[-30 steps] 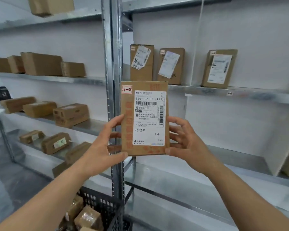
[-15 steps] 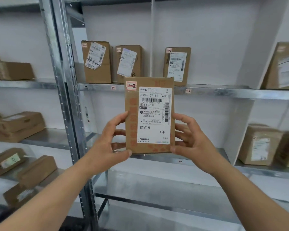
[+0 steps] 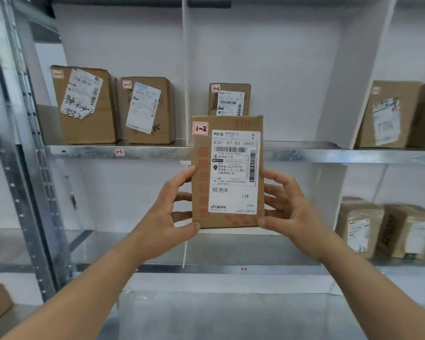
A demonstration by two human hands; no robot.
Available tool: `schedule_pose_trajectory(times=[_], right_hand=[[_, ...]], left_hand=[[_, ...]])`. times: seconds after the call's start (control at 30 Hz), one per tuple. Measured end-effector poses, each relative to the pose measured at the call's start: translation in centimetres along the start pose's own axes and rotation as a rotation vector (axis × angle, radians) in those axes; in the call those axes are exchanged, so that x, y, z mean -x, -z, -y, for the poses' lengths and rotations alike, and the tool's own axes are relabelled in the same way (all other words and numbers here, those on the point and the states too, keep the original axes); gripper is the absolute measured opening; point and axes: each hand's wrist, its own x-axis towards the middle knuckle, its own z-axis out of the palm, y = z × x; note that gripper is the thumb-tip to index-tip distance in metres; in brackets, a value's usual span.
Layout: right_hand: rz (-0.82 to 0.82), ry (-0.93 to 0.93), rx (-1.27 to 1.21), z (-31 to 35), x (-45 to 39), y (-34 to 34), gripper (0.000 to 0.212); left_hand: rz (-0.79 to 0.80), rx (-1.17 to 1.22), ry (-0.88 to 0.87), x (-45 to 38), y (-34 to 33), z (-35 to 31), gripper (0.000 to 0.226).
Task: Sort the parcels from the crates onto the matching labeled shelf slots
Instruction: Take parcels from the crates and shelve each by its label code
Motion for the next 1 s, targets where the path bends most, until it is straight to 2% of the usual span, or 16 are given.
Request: schedule_pose_trajectory(times=[0.23, 0.5, 0.8, 1.0], right_hand=[[-0.083, 0.039, 0.065, -0.3, -2.3, 2.5, 0.077], [-0.131, 0.066, 0.124, -0.1, -4.1, 8.8, 0.077], [-0.194, 0.121, 0.204, -1.7, -7.4, 18.6, 0.082], [-0.233, 0.126, 0.259, -4.3, -9.7, 23.7, 0.082]], left_hand=[[0.037, -0.004, -0.111, -5.5, -0.3, 1.4, 0.095], [0.06, -0.004, -0.196, -11.7, -3.9, 0.5, 0.096], [0.045, 0.081, -0.22, -20.6, -10.5, -0.5, 0.091], [0.027, 0.033, -0.212, -25.9, -14.3, 0.4, 0.094]])
